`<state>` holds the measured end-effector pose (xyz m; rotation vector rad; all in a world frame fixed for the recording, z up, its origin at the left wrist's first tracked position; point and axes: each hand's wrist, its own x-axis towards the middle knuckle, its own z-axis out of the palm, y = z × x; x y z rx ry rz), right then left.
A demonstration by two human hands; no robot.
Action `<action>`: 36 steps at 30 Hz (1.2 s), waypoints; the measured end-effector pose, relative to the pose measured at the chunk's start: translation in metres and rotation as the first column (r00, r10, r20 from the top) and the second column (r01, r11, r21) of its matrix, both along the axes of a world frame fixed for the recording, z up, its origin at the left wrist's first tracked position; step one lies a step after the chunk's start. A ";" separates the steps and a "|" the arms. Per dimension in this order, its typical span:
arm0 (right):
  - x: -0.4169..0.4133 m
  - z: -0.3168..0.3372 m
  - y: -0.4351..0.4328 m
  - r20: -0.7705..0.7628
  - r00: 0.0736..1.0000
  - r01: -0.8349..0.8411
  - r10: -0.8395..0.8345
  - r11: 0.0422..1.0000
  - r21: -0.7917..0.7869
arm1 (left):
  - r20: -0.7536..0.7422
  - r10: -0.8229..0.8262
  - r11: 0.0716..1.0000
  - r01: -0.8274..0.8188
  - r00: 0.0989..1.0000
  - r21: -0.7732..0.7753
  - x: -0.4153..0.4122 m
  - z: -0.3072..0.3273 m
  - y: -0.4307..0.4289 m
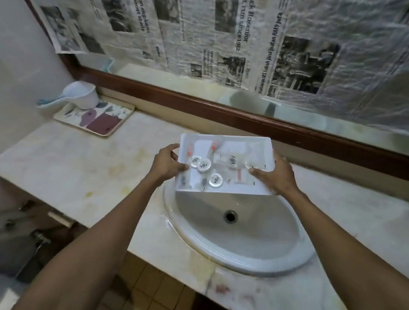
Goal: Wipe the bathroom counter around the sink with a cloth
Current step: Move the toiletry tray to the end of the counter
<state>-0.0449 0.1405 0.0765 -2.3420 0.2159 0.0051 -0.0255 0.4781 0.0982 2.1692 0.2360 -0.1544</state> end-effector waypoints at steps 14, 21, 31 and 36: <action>0.039 0.000 0.276 -0.073 0.961 -0.269 0.267 0.963 -0.027 | -0.039 0.261 0.964 -0.262 0.965 -0.044 -0.046 -0.005 0.270; 0.077 -0.005 0.398 -0.105 0.885 -0.460 0.454 0.887 -0.041 | -0.054 0.401 0.916 -0.399 0.915 0.039 -0.059 -0.026 0.379; 0.166 -0.043 0.563 -0.164 0.763 -0.624 0.625 0.779 0.065 | -0.127 0.528 0.849 -0.516 0.840 0.112 -0.027 -0.049 0.520; 0.205 -0.067 0.632 -0.224 0.694 -0.690 0.684 0.721 0.061 | -0.198 0.575 0.818 -0.557 0.794 0.142 -0.010 -0.068 0.573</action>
